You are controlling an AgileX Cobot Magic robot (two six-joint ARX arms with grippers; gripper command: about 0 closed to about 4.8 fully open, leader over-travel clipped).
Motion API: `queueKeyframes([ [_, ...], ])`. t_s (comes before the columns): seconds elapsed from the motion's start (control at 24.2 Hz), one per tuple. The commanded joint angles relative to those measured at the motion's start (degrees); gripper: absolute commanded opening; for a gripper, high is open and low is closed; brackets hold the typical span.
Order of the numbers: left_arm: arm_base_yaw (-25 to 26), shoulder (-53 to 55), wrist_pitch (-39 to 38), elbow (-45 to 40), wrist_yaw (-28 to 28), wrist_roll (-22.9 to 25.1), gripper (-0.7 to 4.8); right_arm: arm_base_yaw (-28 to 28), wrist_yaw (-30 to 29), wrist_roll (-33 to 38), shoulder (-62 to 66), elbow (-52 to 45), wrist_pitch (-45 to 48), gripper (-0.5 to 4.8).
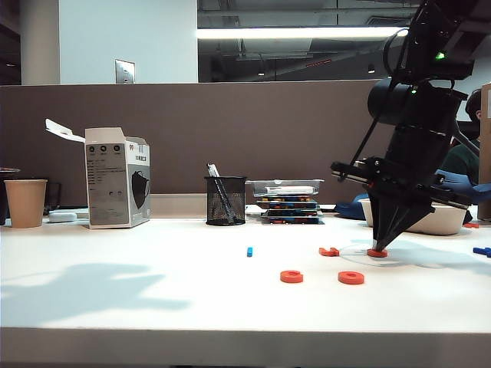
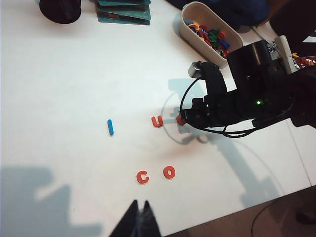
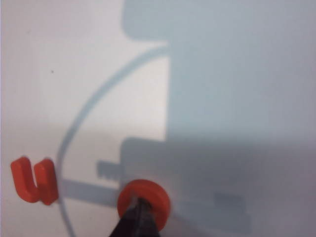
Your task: Select the appropriate letters from the row of letter magnets placed on the table to arrange into the word "cool".
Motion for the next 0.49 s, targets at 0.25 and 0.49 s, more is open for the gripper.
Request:
queueKeyframes([
  [0.25, 0.0, -0.2, 0.4, 0.3, -0.2, 0.2, -0.05, 1.4, -5.5, -0.6, 0.0, -6.2, -7.3, -0.05],
  [0.49, 0.0, -0.2, 0.7, 0.3, -0.2, 0.2, -0.05, 2.2, -5.4, 1.1, -8.1, -19.0, -2.5, -0.05],
])
